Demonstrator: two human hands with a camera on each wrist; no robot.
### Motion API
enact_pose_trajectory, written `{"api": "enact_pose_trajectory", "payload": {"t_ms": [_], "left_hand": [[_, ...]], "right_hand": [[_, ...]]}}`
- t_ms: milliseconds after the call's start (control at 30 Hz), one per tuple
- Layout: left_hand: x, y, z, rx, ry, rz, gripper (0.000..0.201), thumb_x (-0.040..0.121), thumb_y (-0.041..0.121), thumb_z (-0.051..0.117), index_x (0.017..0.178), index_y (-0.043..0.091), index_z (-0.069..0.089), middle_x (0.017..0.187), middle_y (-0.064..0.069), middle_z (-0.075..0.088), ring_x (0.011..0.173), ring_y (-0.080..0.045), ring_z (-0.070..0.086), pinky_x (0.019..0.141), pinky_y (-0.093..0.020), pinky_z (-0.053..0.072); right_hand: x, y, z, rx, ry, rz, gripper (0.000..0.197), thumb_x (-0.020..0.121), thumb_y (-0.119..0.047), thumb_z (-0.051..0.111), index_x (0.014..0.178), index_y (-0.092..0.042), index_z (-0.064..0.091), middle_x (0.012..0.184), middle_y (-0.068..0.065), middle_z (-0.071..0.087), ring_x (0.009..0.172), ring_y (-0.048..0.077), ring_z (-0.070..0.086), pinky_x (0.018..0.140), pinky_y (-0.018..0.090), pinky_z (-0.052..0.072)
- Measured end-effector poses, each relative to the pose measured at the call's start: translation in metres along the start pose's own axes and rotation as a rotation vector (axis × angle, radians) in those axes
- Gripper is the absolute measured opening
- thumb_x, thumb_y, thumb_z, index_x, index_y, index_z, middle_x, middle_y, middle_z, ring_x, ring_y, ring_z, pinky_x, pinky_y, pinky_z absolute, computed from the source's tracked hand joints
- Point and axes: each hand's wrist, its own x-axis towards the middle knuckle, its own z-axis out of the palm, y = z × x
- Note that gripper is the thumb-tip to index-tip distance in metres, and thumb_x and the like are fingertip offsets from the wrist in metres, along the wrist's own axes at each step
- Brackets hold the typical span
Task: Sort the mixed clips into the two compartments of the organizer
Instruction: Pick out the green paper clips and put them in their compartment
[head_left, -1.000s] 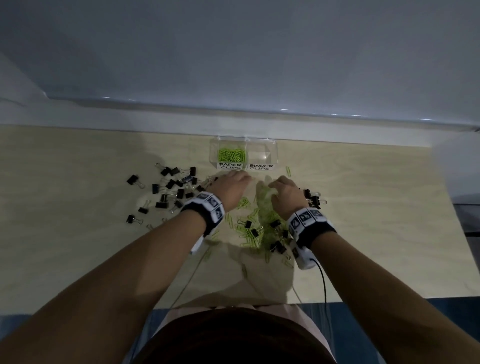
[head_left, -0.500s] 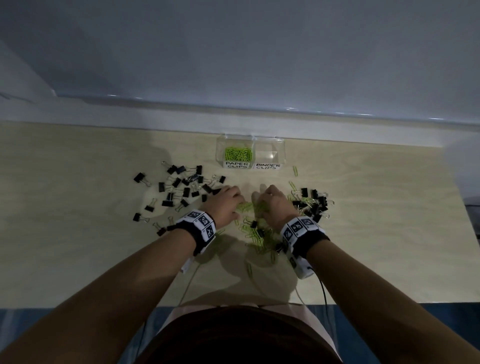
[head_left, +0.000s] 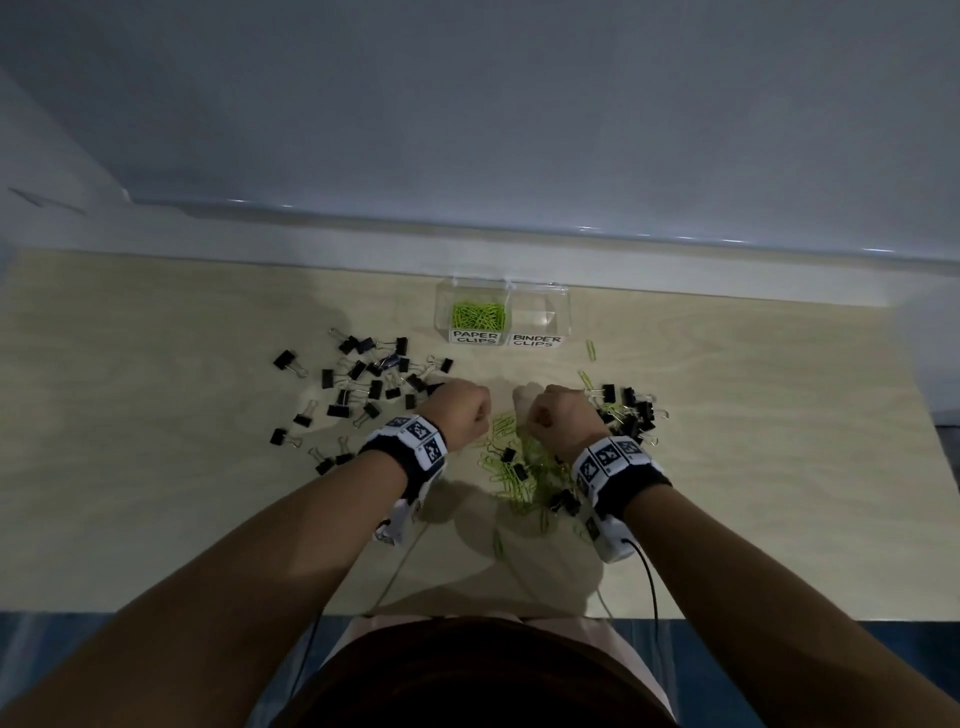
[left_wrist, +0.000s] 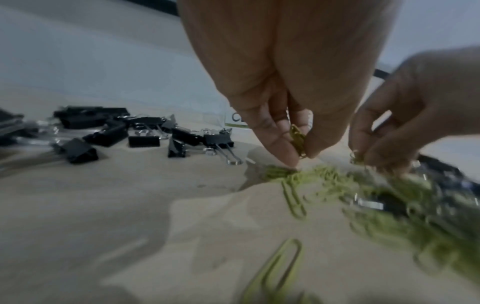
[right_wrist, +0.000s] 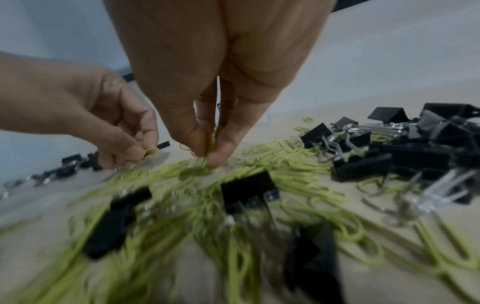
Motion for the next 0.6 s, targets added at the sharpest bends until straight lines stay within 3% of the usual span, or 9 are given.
{"api": "enact_pose_trajectory", "payload": {"t_ms": [100, 200, 267, 400, 500, 600], "left_hand": [[0.003, 0.000, -0.018, -0.256, 0.116, -0.073, 0.008, 0.082, 0.012, 0.065, 0.088, 0.007, 0.067, 0.086, -0.004, 0.069, 0.079, -0.018, 0.064, 0.077, -0.032, 0.055], [0.016, 0.003, -0.045, -0.354, 0.230, -0.110, 0.006, 0.084, 0.012, 0.064, 0.088, 0.008, 0.065, 0.083, 0.000, 0.065, 0.073, -0.012, 0.060, 0.068, -0.019, 0.049], [0.030, 0.004, -0.064, -0.362, 0.332, -0.141, 0.006, 0.083, 0.011, 0.062, 0.085, 0.007, 0.067, 0.082, -0.004, 0.068, 0.072, -0.014, 0.061, 0.068, -0.023, 0.051], [0.058, 0.005, -0.089, -0.280, 0.394, -0.225, 0.009, 0.082, 0.009, 0.058, 0.083, 0.007, 0.067, 0.086, -0.010, 0.070, 0.081, -0.024, 0.065, 0.079, -0.034, 0.055], [0.067, 0.006, -0.092, -0.249, 0.357, -0.262, 0.022, 0.081, 0.018, 0.067, 0.099, 0.006, 0.068, 0.101, -0.014, 0.069, 0.094, -0.028, 0.065, 0.087, -0.036, 0.053], [0.053, 0.005, -0.086, -0.090, 0.365, -0.171, 0.036, 0.085, 0.021, 0.065, 0.118, 0.007, 0.061, 0.119, -0.013, 0.060, 0.108, -0.029, 0.058, 0.095, -0.034, 0.046]], "right_hand": [[0.006, -0.004, -0.015, 0.230, 0.027, 0.097, 0.004, 0.076, -0.006, 0.069, 0.074, -0.009, 0.069, 0.078, 0.005, 0.070, 0.073, 0.019, 0.067, 0.072, 0.031, 0.058], [0.021, -0.015, -0.035, 0.415, 0.039, 0.128, 0.003, 0.076, -0.004, 0.070, 0.075, -0.007, 0.070, 0.075, 0.008, 0.072, 0.072, 0.021, 0.070, 0.070, 0.034, 0.060], [0.038, -0.028, -0.051, 0.477, 0.081, 0.111, 0.003, 0.076, -0.004, 0.070, 0.074, -0.007, 0.071, 0.071, 0.009, 0.071, 0.068, 0.022, 0.070, 0.069, 0.038, 0.060], [0.079, -0.059, -0.075, 0.353, 0.203, 0.079, 0.009, 0.077, -0.008, 0.065, 0.075, -0.008, 0.074, 0.075, 0.010, 0.073, 0.072, 0.021, 0.070, 0.072, 0.034, 0.060], [0.096, -0.076, -0.083, 0.248, 0.150, 0.040, 0.015, 0.082, -0.013, 0.067, 0.095, -0.009, 0.072, 0.098, 0.007, 0.072, 0.089, 0.017, 0.066, 0.085, 0.026, 0.053], [0.088, -0.076, -0.084, 0.119, 0.137, -0.036, 0.023, 0.085, -0.008, 0.058, 0.106, -0.009, 0.069, 0.109, 0.008, 0.069, 0.100, 0.020, 0.064, 0.089, 0.024, 0.048]]}}
